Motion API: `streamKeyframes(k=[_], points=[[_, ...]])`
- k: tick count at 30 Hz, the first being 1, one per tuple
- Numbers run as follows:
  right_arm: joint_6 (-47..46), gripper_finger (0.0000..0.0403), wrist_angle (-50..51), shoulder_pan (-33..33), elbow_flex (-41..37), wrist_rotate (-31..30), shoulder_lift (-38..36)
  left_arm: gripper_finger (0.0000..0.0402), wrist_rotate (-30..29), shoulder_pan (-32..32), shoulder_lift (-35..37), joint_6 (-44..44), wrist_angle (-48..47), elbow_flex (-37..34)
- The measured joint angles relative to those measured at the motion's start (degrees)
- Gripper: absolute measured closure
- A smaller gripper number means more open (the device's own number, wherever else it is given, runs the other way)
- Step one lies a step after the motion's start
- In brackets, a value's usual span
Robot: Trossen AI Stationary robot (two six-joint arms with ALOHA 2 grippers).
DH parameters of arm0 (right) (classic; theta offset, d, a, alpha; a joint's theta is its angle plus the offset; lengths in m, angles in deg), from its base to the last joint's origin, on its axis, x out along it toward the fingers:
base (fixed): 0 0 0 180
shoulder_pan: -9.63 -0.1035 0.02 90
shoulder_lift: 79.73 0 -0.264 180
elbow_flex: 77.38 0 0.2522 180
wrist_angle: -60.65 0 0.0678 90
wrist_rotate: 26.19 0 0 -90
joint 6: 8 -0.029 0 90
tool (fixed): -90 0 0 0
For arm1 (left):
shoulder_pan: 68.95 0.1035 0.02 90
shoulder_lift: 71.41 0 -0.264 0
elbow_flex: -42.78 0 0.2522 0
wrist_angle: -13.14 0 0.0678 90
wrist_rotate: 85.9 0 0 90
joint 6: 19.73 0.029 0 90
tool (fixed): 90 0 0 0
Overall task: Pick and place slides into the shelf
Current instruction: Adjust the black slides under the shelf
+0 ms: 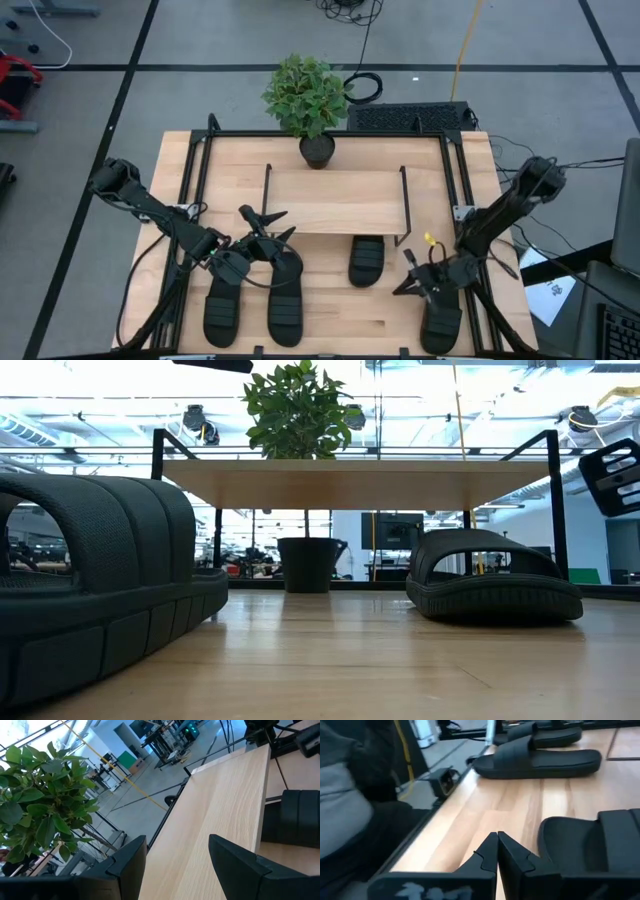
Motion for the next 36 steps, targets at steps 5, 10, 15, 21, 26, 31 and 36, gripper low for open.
streamKeyframes(k=[5, 10, 15, 21, 26, 31, 36], points=[[-0.42, 0.0403, -0.03, 0.6, 4.13, -1.92, 7.15, 0.0179, -0.02, 0.0, 0.0, -0.04, 0.0, 0.0], [-1.43, 0.0403, 0.13, 0.95, 6.66, -8.1, 11.71, 0.0179, 0.0, 0.0, 0.0, -0.13, 0.0, 0.0], [-6.45, 0.0403, 1.27, 1.83, 6.72, -11.79, 13.86, 0.0179, 0.02, 0.0, 0.0, -0.41, -0.02, 0.0], [-10.36, 0.0403, 2.64, 4.0, 6.72, -12.04, 15.69, 0.0179, 0.04, 0.0, 0.0, -0.39, -0.02, 0.0], [-13.09, 0.0403, 5.0, 5.71, 6.72, -15.69, 16.32, 0.0179, 0.06, 0.0, 0.0, -0.39, -0.04, 0.0], [-14.82, 0.0403, 6.54, 6.58, 6.72, -16.74, 16.29, 0.0179, 0.09, 0.0, 0.0, -0.38, -0.06, 0.0], [-14.91, 0.0403, 6.2, 6.67, 6.72, -16.59, 16.29, 0.0179, 0.99, 0.0, 0.0, -0.37, -0.06, 0.0]])
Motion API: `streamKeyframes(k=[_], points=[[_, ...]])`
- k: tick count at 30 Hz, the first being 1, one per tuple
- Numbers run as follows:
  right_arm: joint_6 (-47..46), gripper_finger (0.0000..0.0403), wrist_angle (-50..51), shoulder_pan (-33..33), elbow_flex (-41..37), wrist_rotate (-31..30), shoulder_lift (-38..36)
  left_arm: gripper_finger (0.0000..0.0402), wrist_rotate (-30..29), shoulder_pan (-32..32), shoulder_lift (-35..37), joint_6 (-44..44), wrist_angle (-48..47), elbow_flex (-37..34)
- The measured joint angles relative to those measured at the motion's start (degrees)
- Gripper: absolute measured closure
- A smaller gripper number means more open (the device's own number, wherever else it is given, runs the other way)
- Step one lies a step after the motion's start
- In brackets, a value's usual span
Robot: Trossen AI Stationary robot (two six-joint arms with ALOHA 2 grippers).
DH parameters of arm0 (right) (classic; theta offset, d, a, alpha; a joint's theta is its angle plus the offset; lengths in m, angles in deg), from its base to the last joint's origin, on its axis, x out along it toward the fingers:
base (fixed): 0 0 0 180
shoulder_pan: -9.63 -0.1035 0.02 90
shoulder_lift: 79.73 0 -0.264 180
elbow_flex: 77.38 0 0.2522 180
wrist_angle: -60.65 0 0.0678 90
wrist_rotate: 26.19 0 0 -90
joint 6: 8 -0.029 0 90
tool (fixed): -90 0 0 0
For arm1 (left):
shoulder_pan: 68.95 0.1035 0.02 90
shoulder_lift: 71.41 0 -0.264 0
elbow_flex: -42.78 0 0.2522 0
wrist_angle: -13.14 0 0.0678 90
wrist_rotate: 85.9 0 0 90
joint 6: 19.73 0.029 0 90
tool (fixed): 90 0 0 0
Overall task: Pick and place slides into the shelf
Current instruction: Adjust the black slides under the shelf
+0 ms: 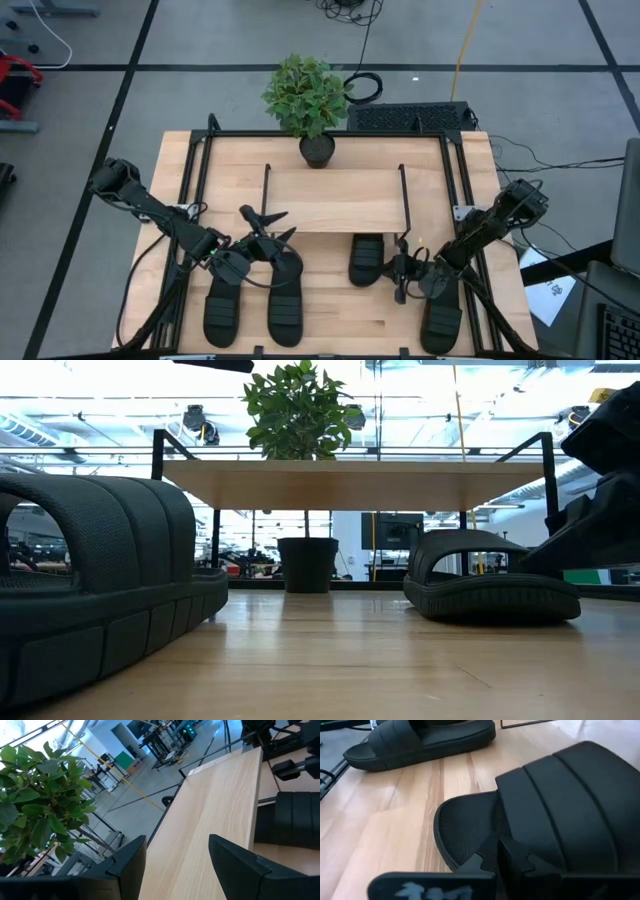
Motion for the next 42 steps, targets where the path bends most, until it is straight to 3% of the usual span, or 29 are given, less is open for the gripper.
streamKeyframes(k=[5, 8, 13, 20, 33, 42], points=[[5.01, 0.0403, -4.97, -1.62, -0.02, 0.3, -0.02, 0.0179, 0.21, -0.02, 0.0, 0.0, -0.01, 0.0], [8.55, 0.0403, -8.88, -3.41, 0.01, 3.98, -0.07, 0.0179, 0.25, -0.02, 0.0, 0.0, 0.01, 0.0], [5.59, 0.0403, -4.41, -5.4, 2.76, 9.39, -0.13, 0.0179, 0.25, -0.02, 0.0, 0.02, 0.01, 0.0], [1.81, 0.0403, 11.27, -5.59, 10.68, 7.54, 1.32, 0.0179, 0.25, -0.02, 0.0, 0.02, 0.01, 0.0], [-9.38, 0.0403, 12.4, -5.5, 15.21, -0.31, 9.75, 0.0179, 0.25, -0.02, 0.0, -0.06, 0.04, 0.0], [-14.16, 0.0403, 16.68, -4.86, 15.31, -6.58, 10.51, 0.0179, 2.57, -0.02, 0.0, -0.11, 0.04, 0.0]])
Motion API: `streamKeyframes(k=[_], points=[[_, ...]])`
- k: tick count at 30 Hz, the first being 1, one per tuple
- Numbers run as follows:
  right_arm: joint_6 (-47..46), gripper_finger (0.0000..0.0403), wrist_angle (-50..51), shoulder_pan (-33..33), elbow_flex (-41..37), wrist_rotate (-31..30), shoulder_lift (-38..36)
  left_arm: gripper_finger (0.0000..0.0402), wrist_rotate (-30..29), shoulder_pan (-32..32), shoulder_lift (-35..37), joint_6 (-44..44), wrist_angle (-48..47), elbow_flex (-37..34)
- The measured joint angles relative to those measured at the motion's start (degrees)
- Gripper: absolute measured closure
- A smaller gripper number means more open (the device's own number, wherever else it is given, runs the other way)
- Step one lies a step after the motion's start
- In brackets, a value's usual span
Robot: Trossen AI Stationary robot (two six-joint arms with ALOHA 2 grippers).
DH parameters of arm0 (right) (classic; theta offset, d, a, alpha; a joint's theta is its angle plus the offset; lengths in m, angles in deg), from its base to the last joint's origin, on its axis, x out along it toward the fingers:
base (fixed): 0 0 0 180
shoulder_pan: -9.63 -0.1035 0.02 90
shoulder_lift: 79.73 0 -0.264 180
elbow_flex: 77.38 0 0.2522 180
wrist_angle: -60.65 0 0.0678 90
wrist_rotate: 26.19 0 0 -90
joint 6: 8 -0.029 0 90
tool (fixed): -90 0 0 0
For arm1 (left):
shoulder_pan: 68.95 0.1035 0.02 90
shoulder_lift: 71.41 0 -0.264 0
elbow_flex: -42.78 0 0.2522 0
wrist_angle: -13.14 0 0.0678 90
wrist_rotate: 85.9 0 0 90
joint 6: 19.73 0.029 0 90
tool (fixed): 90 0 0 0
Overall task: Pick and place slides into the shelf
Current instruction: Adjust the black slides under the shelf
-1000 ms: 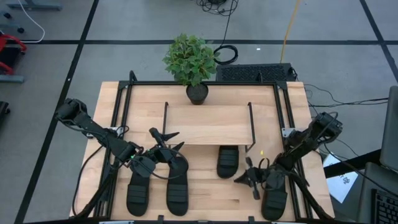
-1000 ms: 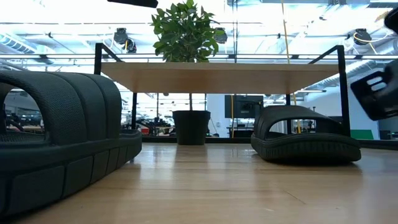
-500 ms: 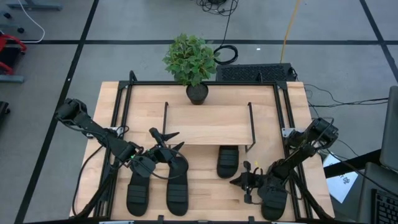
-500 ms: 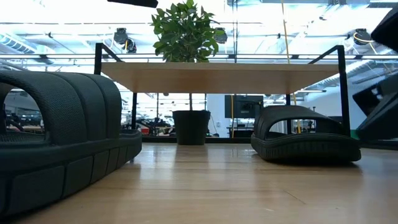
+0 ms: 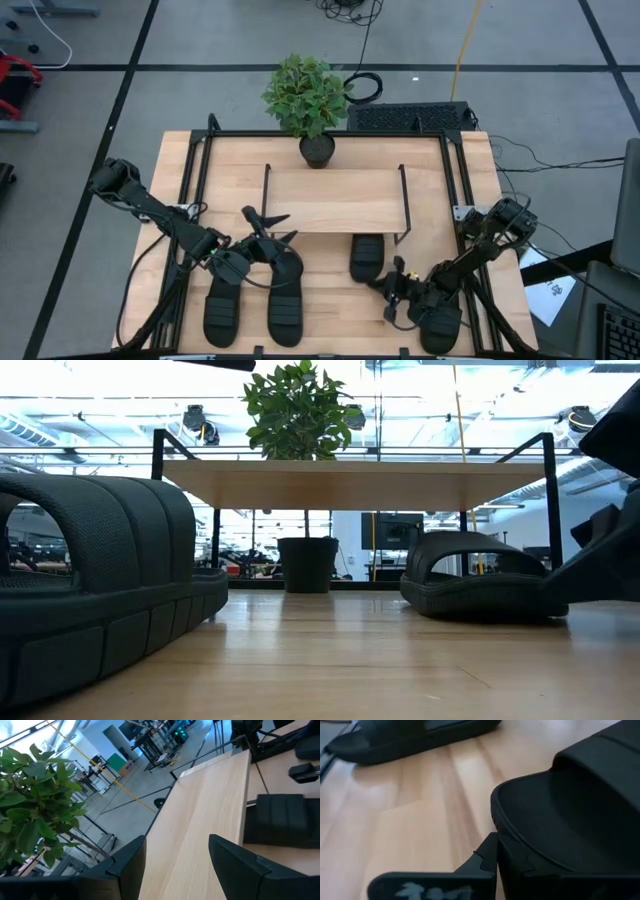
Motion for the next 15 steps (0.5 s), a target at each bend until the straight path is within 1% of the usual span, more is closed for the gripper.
streamKeyframes(k=[7, 15], points=[[-0.1, 0.0403, 0.69, 0.49, -0.01, -0.6, -0.02, 0.0179, 0.5, 0.0, 0.0, 0.07, 0.0, 0.0], [-8.28, 0.0403, 7.8, 0.73, -0.06, -0.65, -0.04, 0.0179, 0.52, 0.0, 0.0, 0.07, 0.0, 0.0]])
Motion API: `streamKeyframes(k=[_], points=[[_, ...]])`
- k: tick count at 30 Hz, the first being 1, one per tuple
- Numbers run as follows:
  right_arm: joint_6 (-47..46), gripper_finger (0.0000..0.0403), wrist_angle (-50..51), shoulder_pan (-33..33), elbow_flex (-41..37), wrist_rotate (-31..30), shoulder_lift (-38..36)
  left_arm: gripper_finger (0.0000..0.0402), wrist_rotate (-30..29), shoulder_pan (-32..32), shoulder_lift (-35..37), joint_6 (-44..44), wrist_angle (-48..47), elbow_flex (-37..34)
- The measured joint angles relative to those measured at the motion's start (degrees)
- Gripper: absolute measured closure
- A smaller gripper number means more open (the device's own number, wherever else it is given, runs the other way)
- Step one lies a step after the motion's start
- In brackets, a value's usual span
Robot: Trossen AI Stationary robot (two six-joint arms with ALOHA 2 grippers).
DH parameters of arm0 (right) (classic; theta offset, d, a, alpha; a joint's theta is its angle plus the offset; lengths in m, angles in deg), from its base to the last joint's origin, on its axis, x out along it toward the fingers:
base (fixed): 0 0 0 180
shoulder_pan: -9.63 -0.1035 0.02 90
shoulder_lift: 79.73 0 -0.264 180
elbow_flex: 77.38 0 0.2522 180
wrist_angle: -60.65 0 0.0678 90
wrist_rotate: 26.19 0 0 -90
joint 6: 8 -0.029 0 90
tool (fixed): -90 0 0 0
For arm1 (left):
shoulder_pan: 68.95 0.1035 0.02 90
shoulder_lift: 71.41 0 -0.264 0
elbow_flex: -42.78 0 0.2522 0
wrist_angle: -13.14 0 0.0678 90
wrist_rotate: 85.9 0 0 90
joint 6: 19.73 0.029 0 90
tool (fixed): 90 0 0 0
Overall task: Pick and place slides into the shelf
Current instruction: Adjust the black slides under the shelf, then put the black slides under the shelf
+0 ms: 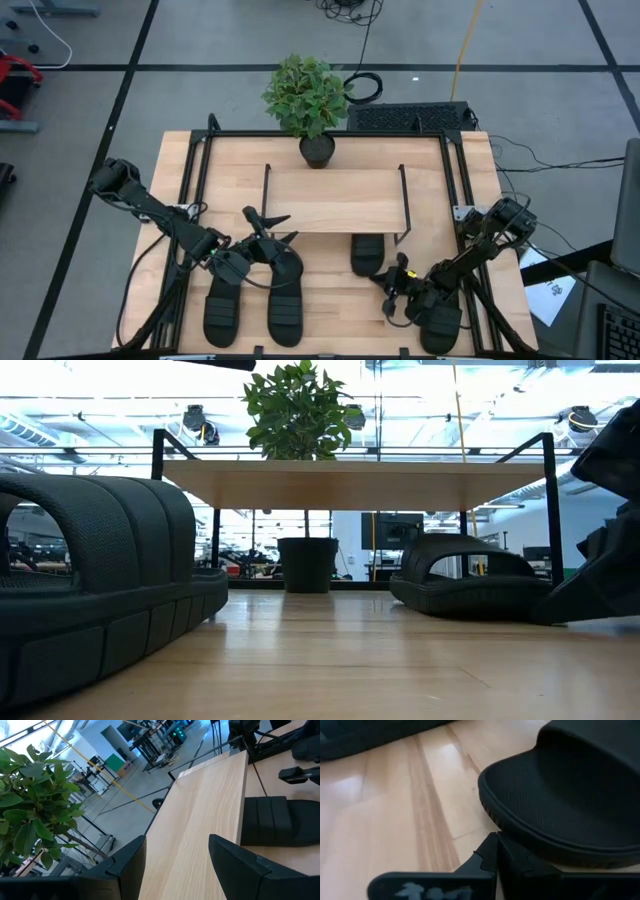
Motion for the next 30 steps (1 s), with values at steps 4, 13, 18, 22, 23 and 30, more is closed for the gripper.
streamKeyframes(k=[4, 13, 18, 22, 23, 30], points=[[0.6, 0.0403, -0.54, 0.0, -0.04, 0.02, 0.02, 0.0179, 0.01, 0.0, 0.0, -0.02, -0.02, 0.0], [23.95, 0.0403, -11.97, -1.72, -0.04, 9.86, -6.13, 0.0179, 0.05, 0.01, 0.0, -0.04, -0.14, 0.0], [38.01, 0.0403, -10.87, -3.44, -0.04, 14.66, -15.13, 0.0179, 0.1, 0.02, 0.0, -0.07, -0.4, 0.0], [47.06, 0.0403, -4.89, -3.78, -0.04, 14.97, -25.74, 0.0179, 0.14, -0.01, 0.0, 0.0, -0.29, 0.0], [48.17, 0.0403, -1.66, -3.65, -0.04, 14.33, -29.03, 0.0179, 0.24, -0.09, 0.0, 0.44, -0.11, 0.0], [50.61, 0.0403, 20.28, -3.28, -0.04, -1.49, -51.52, 0.0179, 2.87, -3.01, 0.02, 5.41, 2.71, 0.0]])
